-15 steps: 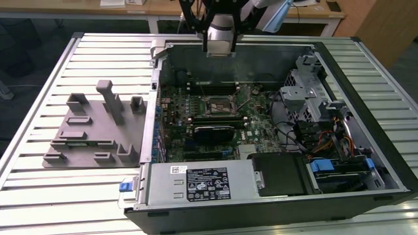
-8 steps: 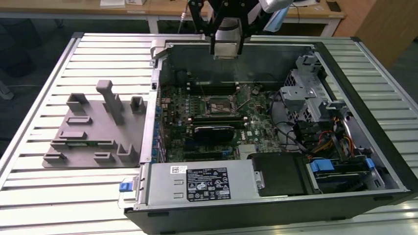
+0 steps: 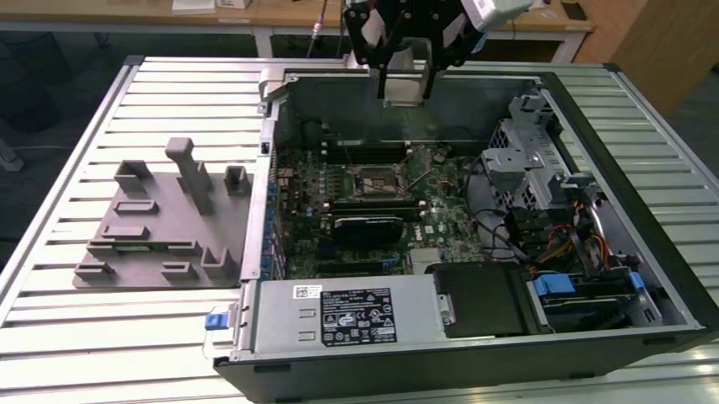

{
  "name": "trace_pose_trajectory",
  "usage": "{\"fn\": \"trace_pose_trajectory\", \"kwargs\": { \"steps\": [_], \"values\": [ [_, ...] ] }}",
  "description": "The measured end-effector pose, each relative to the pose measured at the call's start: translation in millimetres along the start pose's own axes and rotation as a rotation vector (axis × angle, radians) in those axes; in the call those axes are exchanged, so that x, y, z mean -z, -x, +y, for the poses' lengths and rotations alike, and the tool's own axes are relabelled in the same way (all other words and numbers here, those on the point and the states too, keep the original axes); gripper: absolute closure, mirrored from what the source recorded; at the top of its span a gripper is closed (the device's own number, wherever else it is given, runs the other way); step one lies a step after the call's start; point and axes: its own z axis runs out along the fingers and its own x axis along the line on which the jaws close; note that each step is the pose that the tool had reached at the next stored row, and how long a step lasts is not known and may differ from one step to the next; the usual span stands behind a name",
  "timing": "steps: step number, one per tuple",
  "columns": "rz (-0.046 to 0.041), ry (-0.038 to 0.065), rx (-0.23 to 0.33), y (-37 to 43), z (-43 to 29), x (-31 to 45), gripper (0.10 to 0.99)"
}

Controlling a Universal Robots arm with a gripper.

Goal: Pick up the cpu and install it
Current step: 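Pick up the cpu and move it towards the insertion slot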

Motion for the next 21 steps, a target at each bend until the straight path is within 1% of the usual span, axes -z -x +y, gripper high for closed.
{"fn": "trace_pose_trajectory", "kwargs": {
  "steps": [2, 7, 14, 21],
  "values": [
    [0.0002, 0.000, 0.000, 2.7, -0.1, -3.5, 0.545],
    [0.0002, 0.000, 0.000, 5.3, -0.5, -12.6, 0.545],
    [0.0003, 0.000, 0.000, 7.0, -0.6, -25.3, 0.545],
    [0.0002, 0.000, 0.000, 7.8, 1.4, -38.1, 0.545]
  ]
}}
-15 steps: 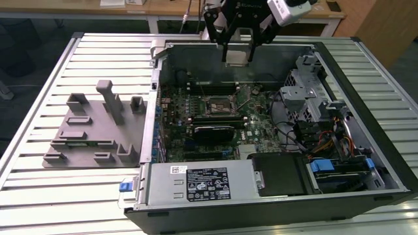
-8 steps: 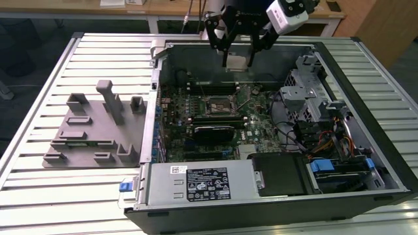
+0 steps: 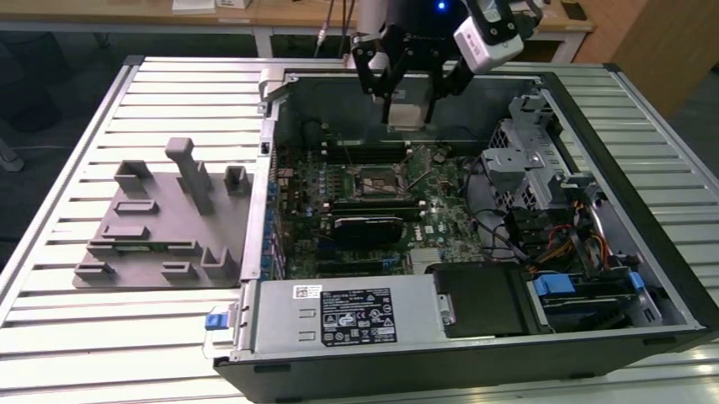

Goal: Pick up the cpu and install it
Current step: 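Pick up the cpu and move it towards the insertion slot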

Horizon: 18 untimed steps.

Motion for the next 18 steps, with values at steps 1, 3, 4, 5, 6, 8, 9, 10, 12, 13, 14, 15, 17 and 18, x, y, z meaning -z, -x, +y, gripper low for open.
{"fn": "trace_pose_trajectory", "kwargs": {
  "steps": [1, 3, 4, 5, 6, 8, 9, 10, 12, 13, 14, 15, 17, 18],
  "values": [
    [-0.0001, 0.000, 0.000, 0.1, 0.3, -1.9, 0.545],
    [-0.0001, 0.000, 0.000, 0.2, 0.9, -5.5, 0.545],
    [-0.0001, 0.000, 0.000, 0.3, 1.1, -7.3, 0.545],
    [-0.0001, 0.000, 0.000, 0.4, 1.4, -9.1, 0.545],
    [0.0000, 0.000, 0.000, 0.5, 1.6, -10.9, 0.545],
    [0.0000, 0.000, 0.000, 0.5, 2.5, -14.7, 0.545],
    [0.0000, 0.000, 0.000, 0.6, 3.0, -16.5, 0.545],
    [-0.0001, 0.000, 0.000, 0.6, 3.5, -18.4, 0.545],
    [-0.0001, 0.000, 0.000, 0.6, 4.9, -22.0, 0.545],
    [0.0000, 0.000, 0.000, 0.7, 5.5, -23.8, 0.545],
    [0.0000, 0.000, 0.000, 0.7, 6.1, -25.7, 0.545],
    [-0.0001, 0.000, 0.000, 0.7, 6.7, -27.6, 0.545],
    [0.0000, 0.000, 0.000, 0.8, 7.7, -31.2, 0.545],
    [0.0000, 0.000, 0.000, 0.8, 8.0, -33.1, 0.545]
  ]
}}
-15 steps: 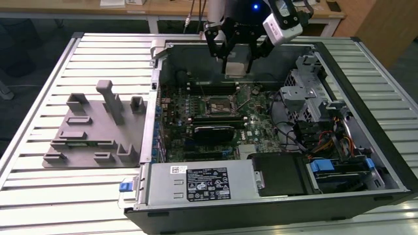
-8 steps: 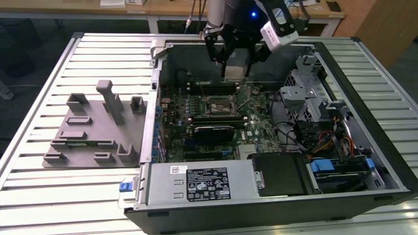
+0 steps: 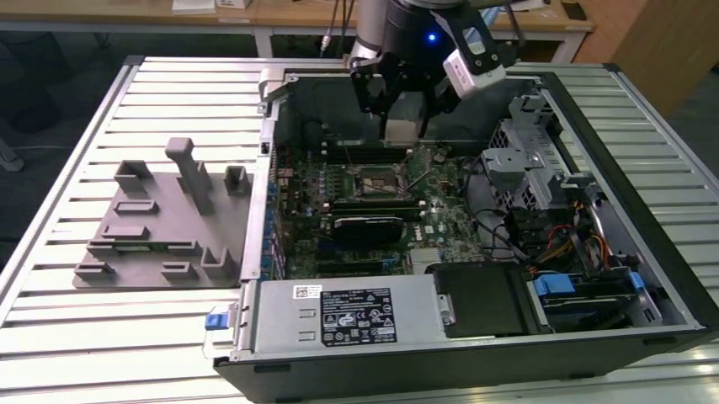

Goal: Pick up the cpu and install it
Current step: 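Pick up the cpu and move it towards the insertion slot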

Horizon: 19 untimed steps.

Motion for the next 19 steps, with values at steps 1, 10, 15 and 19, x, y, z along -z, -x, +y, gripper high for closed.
{"fn": "trace_pose_trajectory", "kwargs": {
  "steps": [1, 10, 15, 19],
  "values": [
    [0.0000, 0.000, 0.000, 0.0, 0.3, -1.9, 0.545],
    [0.0000, 0.000, 0.000, 0.2, 2.9, -18.4, 0.545],
    [0.0000, 0.000, 0.000, 0.3, 4.1, -27.5, 0.545],
    [0.0000, 0.000, 0.000, 0.4, 5.8, -34.9, 0.545]
  ]
}}
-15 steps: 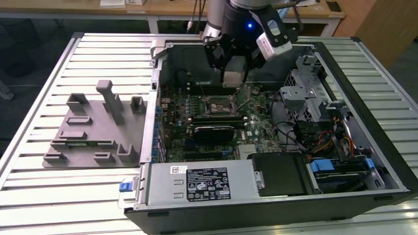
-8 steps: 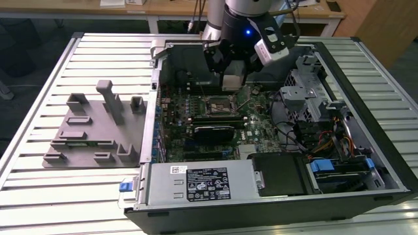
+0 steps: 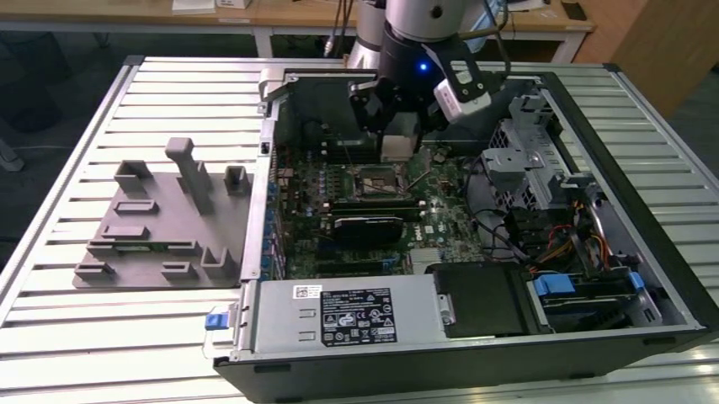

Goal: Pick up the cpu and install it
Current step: 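Pick up the cpu and move it towards the insertion slot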

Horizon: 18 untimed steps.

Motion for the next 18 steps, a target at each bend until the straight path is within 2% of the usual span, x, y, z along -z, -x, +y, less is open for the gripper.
{"fn": "trace_pose_trajectory", "kwargs": {
  "steps": [6, 18],
  "values": [
    [0.0000, 0.000, 0.000, 0.1, 3.3, -10.9, 0.545],
    [-0.0001, 0.000, 0.000, 0.4, 17.9, -33.6, 0.545]
  ]
}}
